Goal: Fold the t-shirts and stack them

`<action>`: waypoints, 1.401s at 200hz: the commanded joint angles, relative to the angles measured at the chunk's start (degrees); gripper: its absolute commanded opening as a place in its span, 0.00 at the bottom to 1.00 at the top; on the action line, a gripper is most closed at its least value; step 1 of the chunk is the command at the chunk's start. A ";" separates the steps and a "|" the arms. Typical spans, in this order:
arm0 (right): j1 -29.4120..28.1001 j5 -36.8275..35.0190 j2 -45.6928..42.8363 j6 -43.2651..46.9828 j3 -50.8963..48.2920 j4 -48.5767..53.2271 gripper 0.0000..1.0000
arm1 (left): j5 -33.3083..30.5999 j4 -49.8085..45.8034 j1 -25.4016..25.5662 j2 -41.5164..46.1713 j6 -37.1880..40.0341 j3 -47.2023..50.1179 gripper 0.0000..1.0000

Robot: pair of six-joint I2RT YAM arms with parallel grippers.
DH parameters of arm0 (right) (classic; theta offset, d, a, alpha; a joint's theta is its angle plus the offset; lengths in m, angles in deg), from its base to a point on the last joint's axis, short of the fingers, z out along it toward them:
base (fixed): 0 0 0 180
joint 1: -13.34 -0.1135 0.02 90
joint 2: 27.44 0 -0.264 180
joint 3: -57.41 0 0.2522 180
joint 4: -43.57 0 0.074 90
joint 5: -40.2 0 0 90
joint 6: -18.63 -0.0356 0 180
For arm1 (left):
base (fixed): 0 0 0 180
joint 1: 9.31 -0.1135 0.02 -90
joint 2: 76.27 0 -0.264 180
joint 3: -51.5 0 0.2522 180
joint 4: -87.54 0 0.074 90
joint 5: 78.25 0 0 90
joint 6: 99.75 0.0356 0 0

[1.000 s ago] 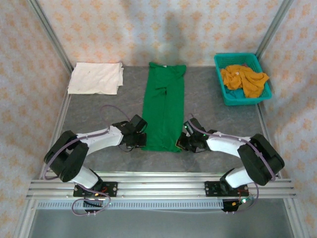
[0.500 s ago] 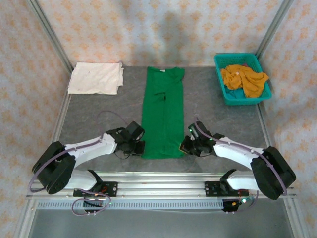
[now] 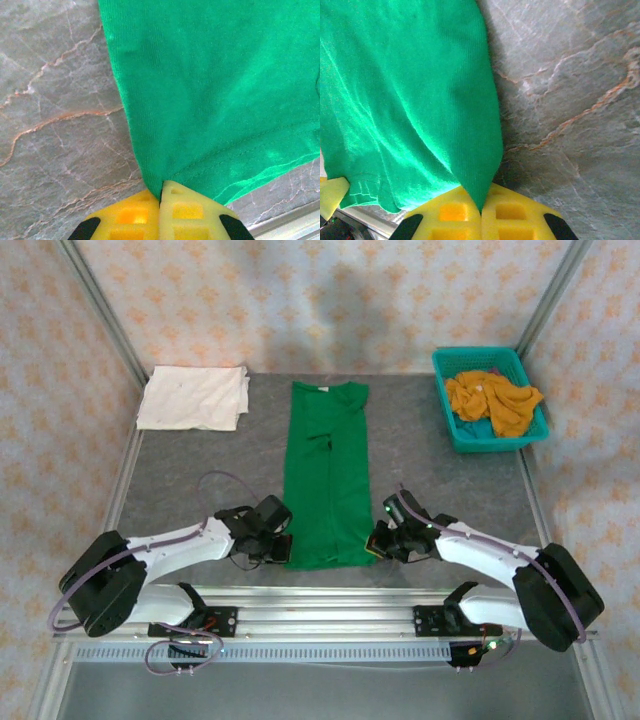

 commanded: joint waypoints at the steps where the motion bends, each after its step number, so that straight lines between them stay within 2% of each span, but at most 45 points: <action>1: -0.05 -2.13 0.18 -0.08 2.01 0.56 0.00 | -2.61 -1.52 0.15 0.45 -0.87 -1.83 0.00; 20: 0.08 -3.51 0.18 1.28 4.58 2.45 0.00 | -3.50 -2.83 -0.56 2.66 -0.04 -2.97 0.00; 56: 1.59 -4.09 1.94 2.70 9.85 1.89 0.00 | -0.45 -2.93 -5.95 4.39 2.42 -7.63 0.00; 100: 7.16 -3.65 6.44 6.69 18.23 3.13 0.00 | 2.07 -2.67 -11.99 -1.51 6.49 -15.87 0.00; 136: 8.77 -5.54 11.26 10.02 25.19 6.31 0.00 | 1.72 -1.64 -15.59 -7.92 8.28 -22.56 0.00; 174: 10.56 -5.47 14.00 9.89 27.15 4.13 0.00 | -0.76 -2.20 -16.50 -12.42 10.75 -27.46 0.00; 280: 11.38 -6.63 17.14 9.74 29.78 2.19 0.00 | -3.31 2.16 -19.19 -12.12 12.44 -25.79 0.00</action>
